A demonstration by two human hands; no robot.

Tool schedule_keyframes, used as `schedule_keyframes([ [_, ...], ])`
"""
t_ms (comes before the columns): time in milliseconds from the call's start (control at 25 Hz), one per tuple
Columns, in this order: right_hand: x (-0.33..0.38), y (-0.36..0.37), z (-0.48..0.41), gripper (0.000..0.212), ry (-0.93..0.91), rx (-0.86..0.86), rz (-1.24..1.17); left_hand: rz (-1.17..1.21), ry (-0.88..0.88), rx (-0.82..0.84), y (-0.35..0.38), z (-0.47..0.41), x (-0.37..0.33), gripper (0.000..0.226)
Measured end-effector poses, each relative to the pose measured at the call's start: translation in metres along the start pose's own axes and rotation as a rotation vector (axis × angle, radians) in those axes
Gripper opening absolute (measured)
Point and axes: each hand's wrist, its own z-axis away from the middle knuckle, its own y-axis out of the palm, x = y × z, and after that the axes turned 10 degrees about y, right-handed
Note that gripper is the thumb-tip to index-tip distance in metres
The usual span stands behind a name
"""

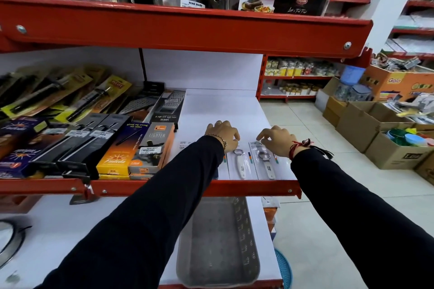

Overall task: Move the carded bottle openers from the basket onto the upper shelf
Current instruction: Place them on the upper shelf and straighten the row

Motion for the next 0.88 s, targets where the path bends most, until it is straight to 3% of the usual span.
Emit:
schedule_keyframes([
  [240,0.021,-0.015,0.021,0.029,-0.142,0.026,-0.055,-0.073,-0.071,-0.008,-0.031,0.039,0.024,0.038],
  [440,0.059,-0.018,0.048,0.055,-0.296,0.182,-0.002,-0.19,-0.188,0.239,-0.056,0.077,0.051,0.056],
  [640,0.083,-0.009,0.06,0.084,-0.313,0.318,0.095,-0.165,-0.203,0.418,-0.056,0.098,0.058,0.09],
  [880,0.086,-0.003,0.058,0.093,-0.318,0.372,0.135,-0.113,-0.177,0.384,-0.051,0.103,0.066,0.1],
])
